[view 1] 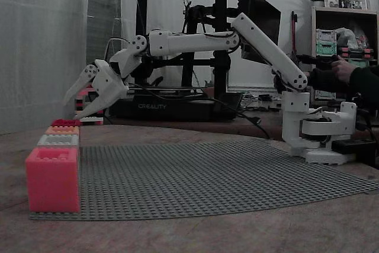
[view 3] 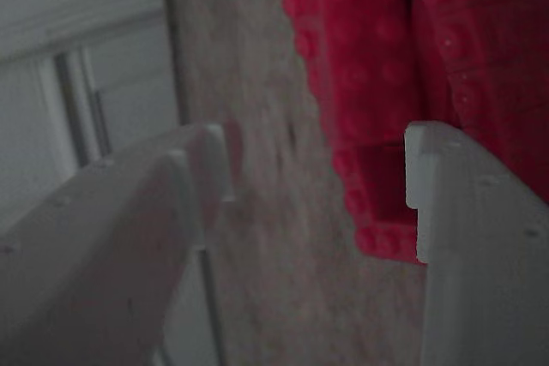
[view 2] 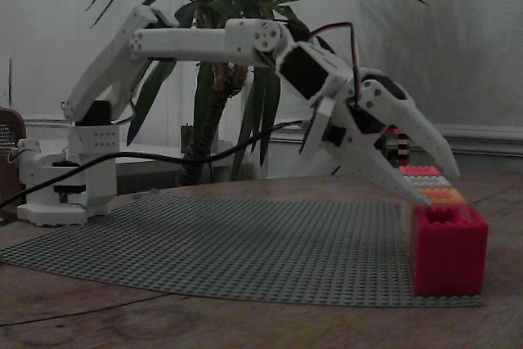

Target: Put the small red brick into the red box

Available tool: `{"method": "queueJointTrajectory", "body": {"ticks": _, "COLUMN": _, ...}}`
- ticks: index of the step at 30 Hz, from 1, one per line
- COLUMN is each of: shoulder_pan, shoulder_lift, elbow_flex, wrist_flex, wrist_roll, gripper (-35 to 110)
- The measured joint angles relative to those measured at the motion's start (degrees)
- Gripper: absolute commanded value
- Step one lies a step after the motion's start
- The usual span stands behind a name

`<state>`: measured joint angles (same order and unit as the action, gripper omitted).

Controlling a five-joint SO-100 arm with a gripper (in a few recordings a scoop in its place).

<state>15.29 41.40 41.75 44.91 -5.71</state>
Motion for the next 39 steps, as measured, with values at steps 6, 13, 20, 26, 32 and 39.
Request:
{"method": "queueJointTrajectory", "body": {"ticks": 6, "shoulder_pan": 0.0, "shoulder_lift": 4.7, "elbow_flex": 1.9, "wrist_flex": 4.1, "wrist_roll": 2.4, "gripper": 0}}
{"method": "queueJointTrajectory", "body": {"ticks": 13, "shoulder_pan": -1.6, "shoulder_lift": 31.2, "elbow_flex": 23.6, "wrist_flex": 9.8, "wrist_roll": 1.1, "gripper": 0}}
{"method": "queueJointTrajectory", "body": {"ticks": 20, "shoulder_pan": -4.4, "shoulder_lift": 62.8, "elbow_flex": 63.1, "wrist_flex": 12.9, "wrist_roll": -3.2, "gripper": 0}}
{"method": "queueJointTrajectory", "body": {"ticks": 26, "shoulder_pan": -6.8, "shoulder_lift": 86.8, "elbow_flex": 91.0, "wrist_flex": 17.1, "wrist_roll": -4.5, "gripper": 0}}
{"method": "queueJointTrajectory", "body": {"ticks": 32, "shoulder_pan": -10.9, "shoulder_lift": 106.5, "elbow_flex": 105.3, "wrist_flex": 22.9, "wrist_roll": -2.7, "gripper": 0}}
{"method": "queueJointTrajectory", "body": {"ticks": 39, "shoulder_pan": -14.6, "shoulder_lift": 123.8, "elbow_flex": 113.0, "wrist_flex": 28.6, "wrist_roll": -0.7, "gripper": 0}}
